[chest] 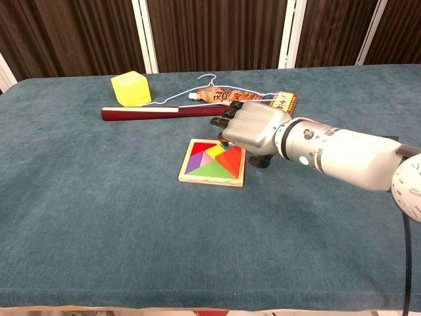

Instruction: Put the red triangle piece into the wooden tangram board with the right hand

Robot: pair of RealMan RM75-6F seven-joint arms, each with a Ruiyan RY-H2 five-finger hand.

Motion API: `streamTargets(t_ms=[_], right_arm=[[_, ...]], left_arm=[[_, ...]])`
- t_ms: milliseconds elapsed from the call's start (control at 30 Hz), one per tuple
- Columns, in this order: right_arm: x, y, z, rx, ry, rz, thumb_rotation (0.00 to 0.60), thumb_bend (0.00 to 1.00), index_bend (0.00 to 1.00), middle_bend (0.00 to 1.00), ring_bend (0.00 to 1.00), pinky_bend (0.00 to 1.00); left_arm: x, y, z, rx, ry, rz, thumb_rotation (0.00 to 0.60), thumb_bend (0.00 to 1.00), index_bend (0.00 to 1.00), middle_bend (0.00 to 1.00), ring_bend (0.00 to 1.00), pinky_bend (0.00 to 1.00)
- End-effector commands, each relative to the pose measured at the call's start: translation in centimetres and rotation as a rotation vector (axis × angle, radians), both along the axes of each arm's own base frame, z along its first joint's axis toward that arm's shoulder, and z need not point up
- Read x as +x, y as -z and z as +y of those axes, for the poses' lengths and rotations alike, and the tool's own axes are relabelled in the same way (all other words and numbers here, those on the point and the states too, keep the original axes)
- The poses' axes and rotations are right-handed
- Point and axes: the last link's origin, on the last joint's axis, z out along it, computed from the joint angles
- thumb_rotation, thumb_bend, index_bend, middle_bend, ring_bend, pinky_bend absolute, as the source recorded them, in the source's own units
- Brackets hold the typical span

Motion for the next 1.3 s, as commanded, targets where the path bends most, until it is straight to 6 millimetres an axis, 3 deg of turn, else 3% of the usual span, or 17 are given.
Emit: streamTargets(t_ms=[33, 733, 1300], right_arm=[[-0.03, 0.08, -0.02, 0.0, 0.002, 0.001, 0.6, 0.53, 0.36, 0.0, 0.0, 0.0], [-0.77, 0.16, -0.16, 0.011, 0.023, 0.005, 0.6, 0.53, 0.37, 0.0, 0.0, 0.0], [-0.14, 0.52, -0.38, 0.01, 0.021, -0.009, 0.6, 0.53, 0.34, 0.0, 0.0, 0.0]], left_arm=[[-0.04, 0.04, 0.0, -0.001, -0.001, 0.0, 0.6, 0.44, 0.0, 0.0, 0.0, 0.02], [-0.03, -0.02, 0.03, -0.001, -0.002, 0.0, 0.6, 0.44, 0.0, 0.0, 0.0, 0.02], [-0.09, -0.04, 0.05, 0.001, -0.001, -0.005, 0.6, 0.44, 0.0, 0.0, 0.0, 0.02]])
